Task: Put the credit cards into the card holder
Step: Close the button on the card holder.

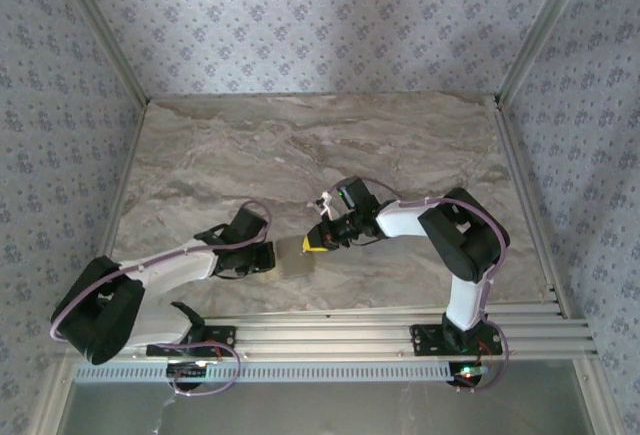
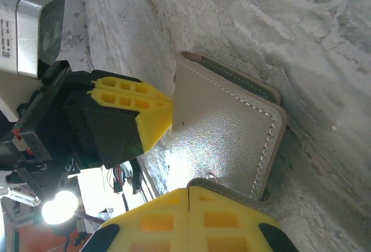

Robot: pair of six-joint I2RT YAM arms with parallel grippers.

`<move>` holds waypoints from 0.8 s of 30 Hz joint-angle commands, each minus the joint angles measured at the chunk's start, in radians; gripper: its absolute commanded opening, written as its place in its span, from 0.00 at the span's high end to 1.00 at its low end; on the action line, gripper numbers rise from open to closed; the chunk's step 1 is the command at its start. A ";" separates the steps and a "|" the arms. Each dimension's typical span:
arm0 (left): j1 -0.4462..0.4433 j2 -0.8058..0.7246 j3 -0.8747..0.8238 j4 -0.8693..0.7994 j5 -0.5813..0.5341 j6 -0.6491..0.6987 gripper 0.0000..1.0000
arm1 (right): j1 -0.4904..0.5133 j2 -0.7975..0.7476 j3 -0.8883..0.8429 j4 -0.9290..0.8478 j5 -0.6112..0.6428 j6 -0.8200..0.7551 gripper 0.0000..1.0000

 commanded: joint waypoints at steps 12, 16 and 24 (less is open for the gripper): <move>-0.061 0.092 0.026 0.122 0.013 -0.040 0.93 | 0.027 0.037 0.046 0.008 -0.042 0.015 1.00; -0.074 0.118 0.040 0.134 0.012 -0.047 0.93 | 0.033 0.049 0.057 0.008 -0.044 0.014 1.00; -0.092 0.151 0.058 0.150 0.009 -0.055 0.93 | 0.047 0.072 0.074 0.013 -0.049 0.018 1.00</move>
